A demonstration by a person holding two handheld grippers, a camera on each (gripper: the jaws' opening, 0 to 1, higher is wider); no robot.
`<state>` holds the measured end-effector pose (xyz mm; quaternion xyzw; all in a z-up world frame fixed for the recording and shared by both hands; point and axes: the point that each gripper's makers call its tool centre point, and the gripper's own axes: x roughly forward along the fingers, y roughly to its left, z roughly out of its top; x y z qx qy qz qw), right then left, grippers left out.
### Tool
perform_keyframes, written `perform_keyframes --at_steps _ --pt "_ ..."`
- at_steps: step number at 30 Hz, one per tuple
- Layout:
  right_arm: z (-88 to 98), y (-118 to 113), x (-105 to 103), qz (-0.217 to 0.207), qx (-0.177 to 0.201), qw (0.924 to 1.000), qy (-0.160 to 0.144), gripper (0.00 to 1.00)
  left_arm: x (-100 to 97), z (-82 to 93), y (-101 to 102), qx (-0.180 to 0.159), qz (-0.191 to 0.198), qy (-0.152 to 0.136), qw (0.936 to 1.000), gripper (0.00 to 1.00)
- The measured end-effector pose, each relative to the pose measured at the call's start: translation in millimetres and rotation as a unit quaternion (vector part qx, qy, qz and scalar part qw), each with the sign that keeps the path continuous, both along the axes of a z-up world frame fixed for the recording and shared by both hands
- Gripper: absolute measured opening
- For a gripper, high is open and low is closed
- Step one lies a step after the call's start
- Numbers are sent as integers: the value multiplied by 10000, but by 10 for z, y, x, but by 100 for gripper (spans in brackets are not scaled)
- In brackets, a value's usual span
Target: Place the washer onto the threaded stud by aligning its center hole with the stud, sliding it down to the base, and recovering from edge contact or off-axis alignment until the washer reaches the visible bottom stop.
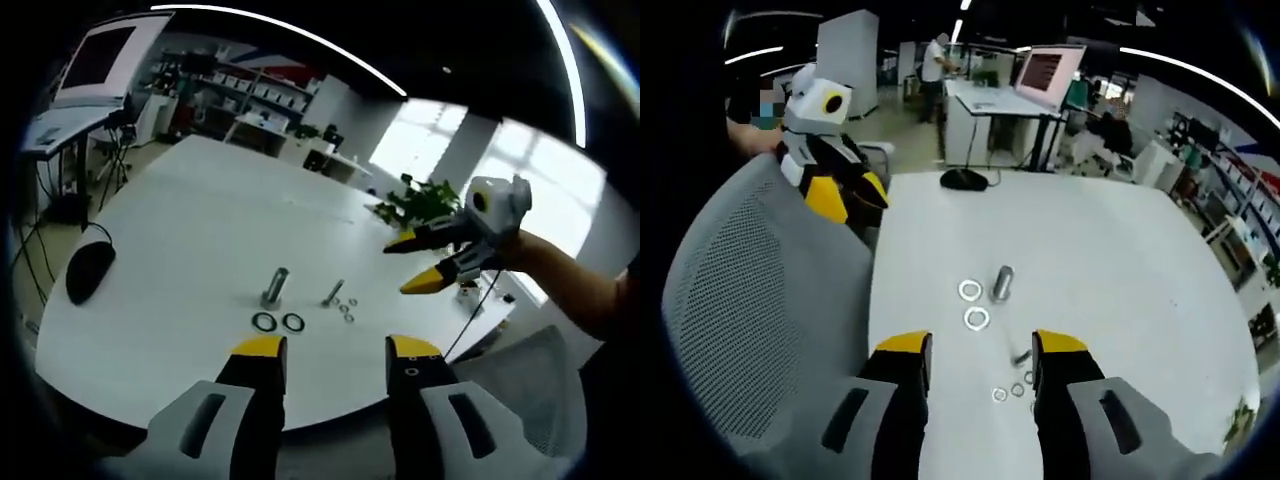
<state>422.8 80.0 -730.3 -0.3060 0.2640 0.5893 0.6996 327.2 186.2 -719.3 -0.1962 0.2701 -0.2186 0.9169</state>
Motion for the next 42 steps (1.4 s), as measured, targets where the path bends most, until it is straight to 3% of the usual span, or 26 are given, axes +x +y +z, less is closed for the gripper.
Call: perform_keyframes --at_steps 6,13,17,30,42 --pt "-183 182 -9 243 -260 9993 107 41 -30 -28 -64 -52 -199 113 9997 36" --pt "-546 284 -23 510 -921 9934 458 37 -36 -43 -44 -75 -148 165 9997 34" --pt "-714 334 17 592 -1233 9893 508 36 -37 -45 -33 -80 -104 190 9997 34" --pt "-1123 495 84 604 -1671 9817 691 36 -26 -57 2 -124 26 246 9996 34" --pt "-1335 566 89 593 -1814 9780 840 34 -10 -51 28 -154 134 239 9995 34"
